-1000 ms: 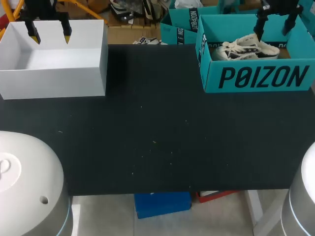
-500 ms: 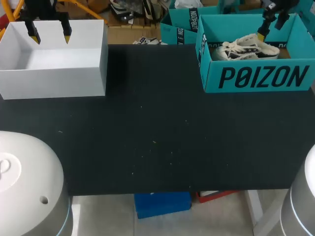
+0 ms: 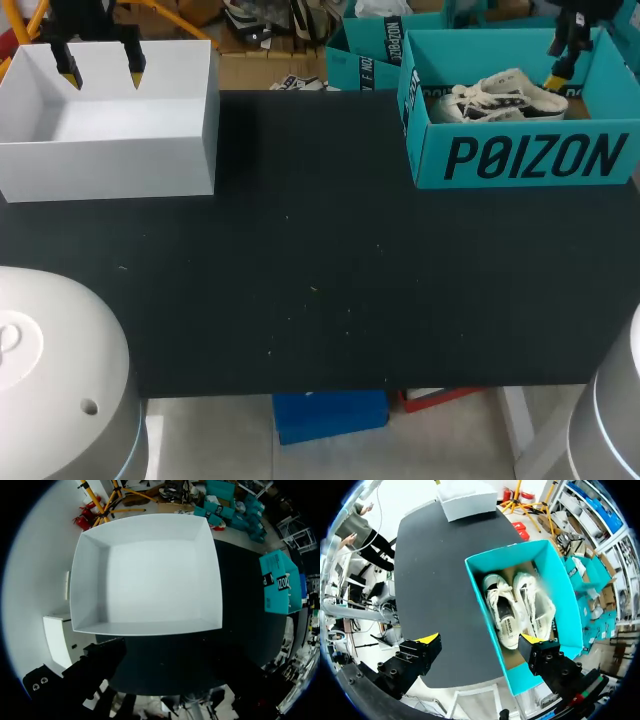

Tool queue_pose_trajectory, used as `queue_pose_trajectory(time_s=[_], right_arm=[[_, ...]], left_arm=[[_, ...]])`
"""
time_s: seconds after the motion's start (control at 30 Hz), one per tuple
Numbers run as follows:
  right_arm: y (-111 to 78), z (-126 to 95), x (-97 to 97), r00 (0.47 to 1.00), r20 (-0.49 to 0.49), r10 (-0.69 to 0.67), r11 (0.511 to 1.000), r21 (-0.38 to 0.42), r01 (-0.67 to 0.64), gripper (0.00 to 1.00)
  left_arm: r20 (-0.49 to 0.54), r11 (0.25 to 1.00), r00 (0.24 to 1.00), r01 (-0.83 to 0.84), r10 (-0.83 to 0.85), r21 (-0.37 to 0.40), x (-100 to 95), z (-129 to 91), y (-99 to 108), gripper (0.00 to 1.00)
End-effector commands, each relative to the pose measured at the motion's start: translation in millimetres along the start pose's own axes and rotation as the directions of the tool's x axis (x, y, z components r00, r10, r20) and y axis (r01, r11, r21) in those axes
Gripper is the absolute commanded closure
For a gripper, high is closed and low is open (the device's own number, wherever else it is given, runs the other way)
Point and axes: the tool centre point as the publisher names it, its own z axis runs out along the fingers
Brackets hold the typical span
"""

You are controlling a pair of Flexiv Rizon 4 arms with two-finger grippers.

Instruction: Take the shoe out of the shoebox, open the shoe tongue, remove and reinsert the insole, then place the shoe into the shoebox

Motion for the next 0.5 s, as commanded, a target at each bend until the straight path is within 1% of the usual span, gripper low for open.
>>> queue_pose_trajectory(time_s=[0.03, 0.2, 0.23, 0.3, 0.33, 0.37, 0.4, 0.43, 0.5], right_arm=[[15.2, 7, -24.4, 0.951, -0.065, -0.304, 0.939, 0.146, 0.31, 0.0], [27.2, 22, -41.5, 0.953, -0.026, -0.301, 0.932, 0.204, 0.3, 0.0], [28.8, 24, -44.2, 0.954, -0.019, -0.3, 0.932, 0.209, 0.297, 0.04], [31.7, 31, -48.2, 0.955, -0.009, -0.296, 0.933, 0.214, 0.291, 0.13], [33.0, 35, -49.9, 0.956, -0.001, -0.292, 0.934, 0.217, 0.285, 0.25], [34.0, 39, -51.2, 0.957, -0.001, -0.292, 0.934, 0.217, 0.285, 0.4], [35.1, 42, -52.3, 0.957, 0.004, -0.289, 0.934, 0.218, 0.282, 0.48], [35.6, 47, -53.8, 0.958, 0.007, -0.287, 0.936, 0.217, 0.278, 0.52], [37.3, 55, -56.0, 0.96, 0.015, -0.28, 0.939, 0.212, 0.27, 0.54]], left_arm=[[0.003, 1.0, 1.0, 0.002, -0.002, -0.001, 0.6, -1, 1, 0.0], [0.003, 1.0, 1.0, 0.002, -0.002, -0.001, 0.6, -1, 1, 0.0], [0.003, 1.0, 1.0, 0.002, -0.002, -0.001, 0.6, -1, 1, 0.0], [0.003, 1.0, 1.0, 0.002, -0.002, -0.001, 0.6, -1, 1, 0.0], [0.003, 1.0, 1.0, 0.002, -0.002, -0.001, 0.6, -1, 1, 0.0], [0.003, 1.0, 1.0, 0.002, -0.002, -0.001, 0.6, -1, 1, 0.0], [0.003, 1.0, 1.0, 0.002, -0.002, -0.001, 0.6, -1, 1, 0.0], [0.003, 1.0, 1.0, 0.002, -0.002, -0.001, 0.6, -1, 1, 0.0], [0.003, 1.0, 1.0, 0.002, -0.002, -0.001, 0.6, -1, 1, 0.0]])
